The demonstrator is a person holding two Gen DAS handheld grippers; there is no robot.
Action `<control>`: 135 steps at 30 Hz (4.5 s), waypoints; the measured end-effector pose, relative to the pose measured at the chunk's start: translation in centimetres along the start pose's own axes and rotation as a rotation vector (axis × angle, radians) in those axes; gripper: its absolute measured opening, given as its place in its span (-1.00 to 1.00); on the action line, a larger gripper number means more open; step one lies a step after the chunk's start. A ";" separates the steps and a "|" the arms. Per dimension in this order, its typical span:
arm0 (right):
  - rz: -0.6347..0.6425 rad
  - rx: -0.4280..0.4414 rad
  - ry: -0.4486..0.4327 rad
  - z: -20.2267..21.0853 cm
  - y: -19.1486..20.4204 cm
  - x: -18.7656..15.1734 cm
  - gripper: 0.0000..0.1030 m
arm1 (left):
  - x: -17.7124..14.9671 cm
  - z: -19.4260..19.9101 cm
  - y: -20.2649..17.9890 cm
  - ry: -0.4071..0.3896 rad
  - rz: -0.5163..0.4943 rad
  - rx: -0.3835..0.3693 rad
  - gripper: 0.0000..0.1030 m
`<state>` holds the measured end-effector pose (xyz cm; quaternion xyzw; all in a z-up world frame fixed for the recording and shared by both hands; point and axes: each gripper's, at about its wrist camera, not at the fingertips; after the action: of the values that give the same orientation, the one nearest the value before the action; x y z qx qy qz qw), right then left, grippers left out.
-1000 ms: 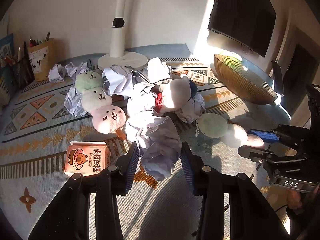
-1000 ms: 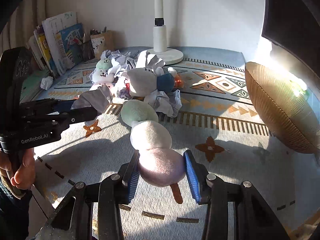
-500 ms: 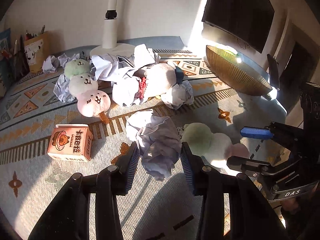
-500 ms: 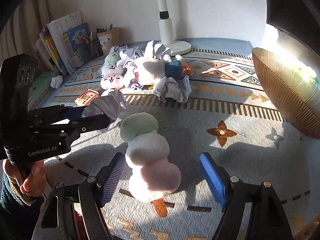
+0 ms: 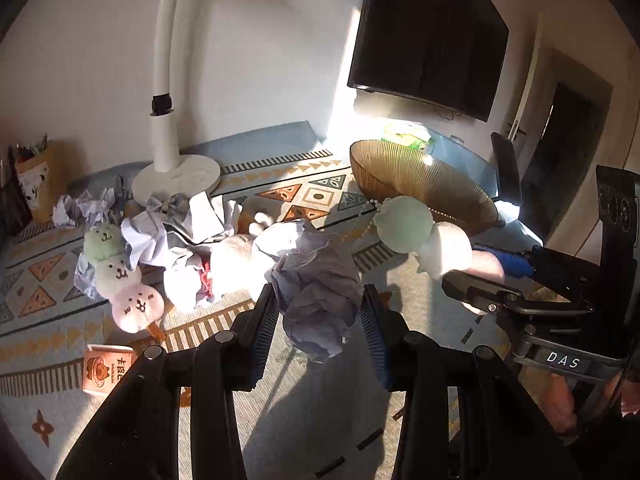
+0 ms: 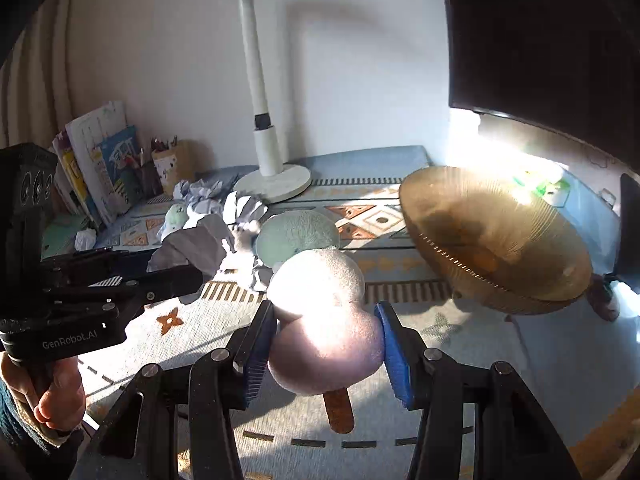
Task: Organize objects
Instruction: 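Carry both held items over the brown bowl and open both tools, then move both tools back over the desk pile, then grasp the orange milk-tea box with the right tool, then grasp the crumpled white paper beside the books with the left tool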
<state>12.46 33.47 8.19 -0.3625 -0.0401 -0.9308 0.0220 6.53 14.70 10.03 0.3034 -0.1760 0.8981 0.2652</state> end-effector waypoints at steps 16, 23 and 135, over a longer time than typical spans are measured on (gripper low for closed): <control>-0.427 -0.204 -0.054 -1.6 -15.2 4.6 0.15 | 13.0 -11.8 -9.7 0.005 -0.102 -0.077 0.44; -0.434 -0.193 -0.065 -1.6 -15.5 3.8 0.18 | 12.2 -11.5 -8.4 0.013 -0.062 -0.068 0.67; 0.228 0.228 0.323 -14.1 16.0 -0.7 0.23 | -13.1 11.6 31.9 -0.117 0.762 0.448 0.79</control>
<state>4.64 16.25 -1.69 -0.2063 -0.0998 -0.9577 0.1743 2.02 -21.12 5.40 0.3171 -0.0908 0.9291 -0.1672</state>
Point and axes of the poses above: each gripper's, at about its wrist camera, not at the fingertips, and z roughly against the way its jaws point, y to its left, x to its top, and after that the axes turned 11 degrees about y, right-handed
